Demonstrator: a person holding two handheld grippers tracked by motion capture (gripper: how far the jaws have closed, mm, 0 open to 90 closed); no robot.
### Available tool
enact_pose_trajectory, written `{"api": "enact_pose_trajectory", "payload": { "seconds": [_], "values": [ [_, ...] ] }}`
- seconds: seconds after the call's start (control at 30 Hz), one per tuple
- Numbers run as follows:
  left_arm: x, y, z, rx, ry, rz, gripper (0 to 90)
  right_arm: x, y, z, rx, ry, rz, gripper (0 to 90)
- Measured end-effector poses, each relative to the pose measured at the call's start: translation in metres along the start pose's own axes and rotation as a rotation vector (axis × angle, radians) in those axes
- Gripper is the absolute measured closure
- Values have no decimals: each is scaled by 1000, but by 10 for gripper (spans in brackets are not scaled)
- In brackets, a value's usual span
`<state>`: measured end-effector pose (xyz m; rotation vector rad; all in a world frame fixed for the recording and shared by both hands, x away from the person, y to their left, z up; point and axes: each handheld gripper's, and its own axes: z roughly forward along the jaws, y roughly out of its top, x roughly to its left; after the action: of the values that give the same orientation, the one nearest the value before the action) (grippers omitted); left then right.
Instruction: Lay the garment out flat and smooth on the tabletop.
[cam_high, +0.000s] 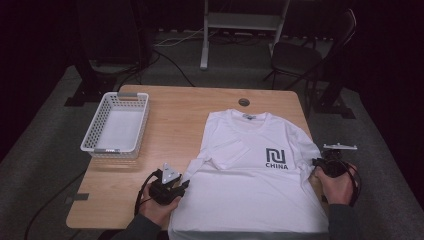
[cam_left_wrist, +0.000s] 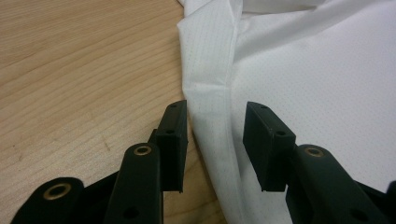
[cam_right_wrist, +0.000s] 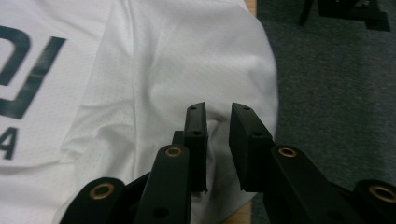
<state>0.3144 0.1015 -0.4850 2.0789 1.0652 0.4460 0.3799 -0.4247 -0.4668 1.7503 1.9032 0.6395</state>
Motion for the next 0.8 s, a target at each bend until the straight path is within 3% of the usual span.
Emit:
{"api": "enact_pose_trajectory", "payload": {
  "seconds": [0.13, 0.23, 0.43, 0.6, 0.8],
  "values": [
    [0, 0, 0, 0, -1, -2, 613, 4, 2, -5, -20, -5, 1, 729],
    [0, 0, 0, 0, 2, 1, 613, 12, 1, -14, -54, 44, 3, 713],
    [0, 0, 0, 0, 3, 2, 614, 33, -5, -24, -70, 88, -41, 665],
    [0, 0, 0, 1, 8, 3, 624, 41, -10, -22, -49, 55, -84, 648],
    [0, -1, -1, 2, 12, 2, 641, 33, -13, -16, -21, 19, -90, 666]
  ]
}}
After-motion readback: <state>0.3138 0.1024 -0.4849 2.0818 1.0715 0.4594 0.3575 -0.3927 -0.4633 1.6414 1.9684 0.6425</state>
